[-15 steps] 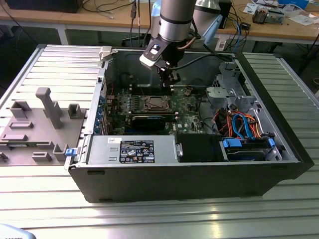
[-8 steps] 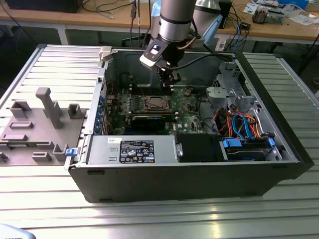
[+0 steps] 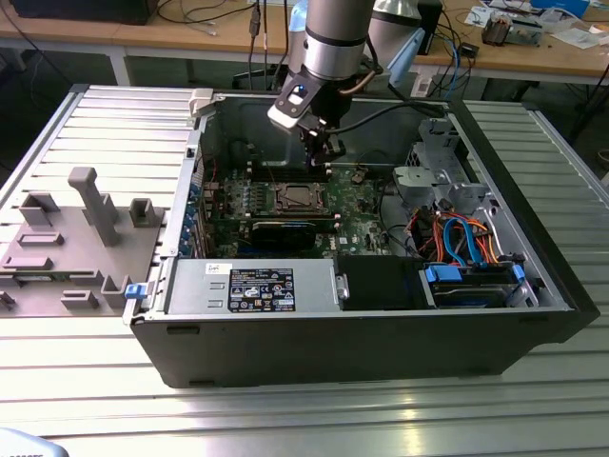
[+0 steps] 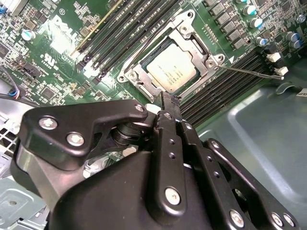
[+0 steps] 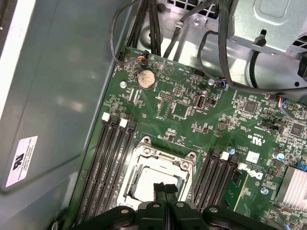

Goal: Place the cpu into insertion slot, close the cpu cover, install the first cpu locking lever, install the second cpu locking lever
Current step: 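Install the first cpu locking lever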

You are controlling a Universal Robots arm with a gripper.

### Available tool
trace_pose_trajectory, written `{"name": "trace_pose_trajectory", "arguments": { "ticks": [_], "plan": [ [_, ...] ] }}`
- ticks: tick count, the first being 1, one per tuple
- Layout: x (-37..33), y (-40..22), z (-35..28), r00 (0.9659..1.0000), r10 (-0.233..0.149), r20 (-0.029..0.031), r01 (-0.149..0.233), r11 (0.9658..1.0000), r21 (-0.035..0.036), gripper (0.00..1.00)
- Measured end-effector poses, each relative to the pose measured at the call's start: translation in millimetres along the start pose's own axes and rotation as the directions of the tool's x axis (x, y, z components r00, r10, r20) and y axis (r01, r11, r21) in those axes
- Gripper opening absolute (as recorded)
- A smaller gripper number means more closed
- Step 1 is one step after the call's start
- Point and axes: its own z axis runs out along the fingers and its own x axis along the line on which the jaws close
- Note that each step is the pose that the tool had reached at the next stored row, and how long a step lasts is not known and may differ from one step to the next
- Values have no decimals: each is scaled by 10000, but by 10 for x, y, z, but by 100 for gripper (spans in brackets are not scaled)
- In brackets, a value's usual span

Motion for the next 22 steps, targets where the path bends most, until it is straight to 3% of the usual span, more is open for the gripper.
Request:
{"name": "trace_pose_trajectory", "arguments": {
  "ticks": [22],
  "plan": [
    [0,0,2,9972,-742,21,742,9972,24,11]
  ]
}}
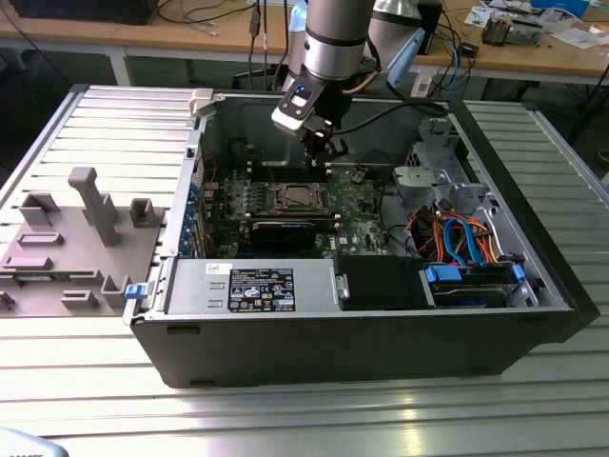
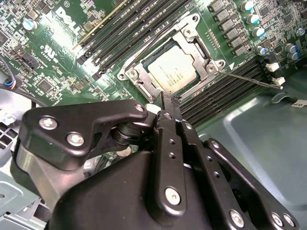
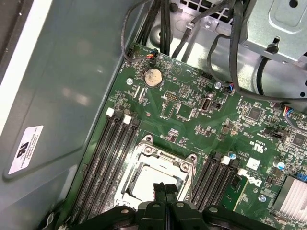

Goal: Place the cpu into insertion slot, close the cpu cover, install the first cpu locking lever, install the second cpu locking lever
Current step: 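Install the first cpu locking lever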

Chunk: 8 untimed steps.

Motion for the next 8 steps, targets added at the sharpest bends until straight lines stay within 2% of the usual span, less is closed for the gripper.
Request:
{"name": "trace_pose_trajectory", "arguments": {
  "ticks": [8],
  "plan": [
    [0,0,0,9998,-210,6,210,9998,7,11]
  ]
}}
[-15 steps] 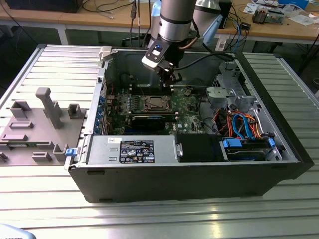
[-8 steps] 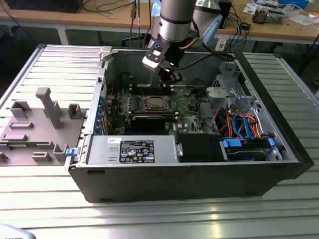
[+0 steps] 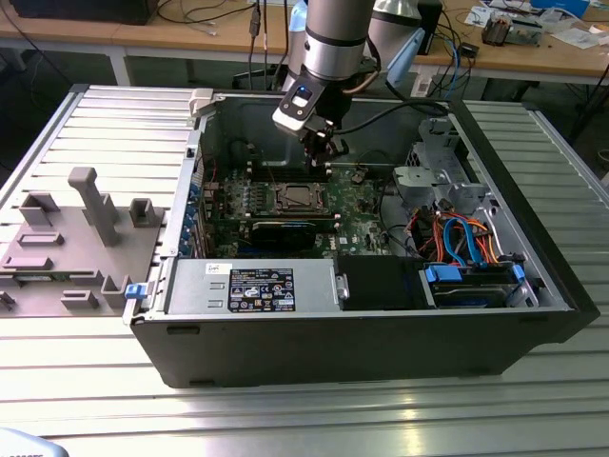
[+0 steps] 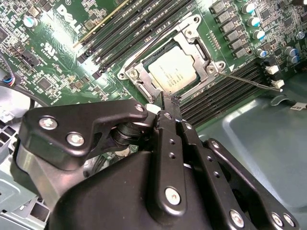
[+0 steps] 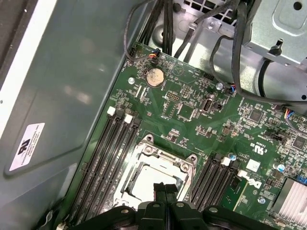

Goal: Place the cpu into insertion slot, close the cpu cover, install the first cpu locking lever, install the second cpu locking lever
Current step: 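Install the first cpu locking lever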

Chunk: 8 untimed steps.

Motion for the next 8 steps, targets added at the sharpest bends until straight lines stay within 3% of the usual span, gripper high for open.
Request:
{"name": "trace_pose_trajectory", "arguments": {
  "ticks": [8],
  "plan": [
    [0,0,0,9999,-119,4,119,9999,4,11]
  ]
}}
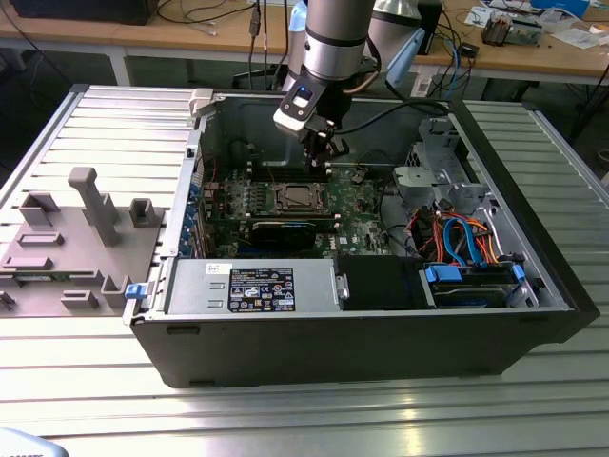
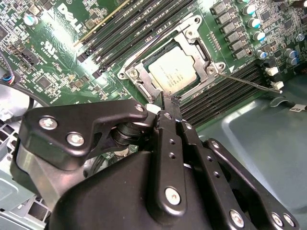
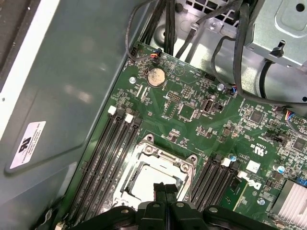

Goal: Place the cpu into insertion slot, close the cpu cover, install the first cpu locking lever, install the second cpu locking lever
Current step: 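Install the first cpu locking lever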

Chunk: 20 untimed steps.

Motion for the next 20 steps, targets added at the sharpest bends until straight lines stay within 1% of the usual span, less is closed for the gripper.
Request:
{"name": "trace_pose_trajectory", "arguments": {
  "ticks": [9,16,20],
  "plan": [
    [0,0,0,10000,-96,3,96,10000,2,11],
    [0,0,0,9995,-317,9,317,9995,9,11],
    [0,0,0,9993,-379,11,379,9993,12,11]
  ]
}}
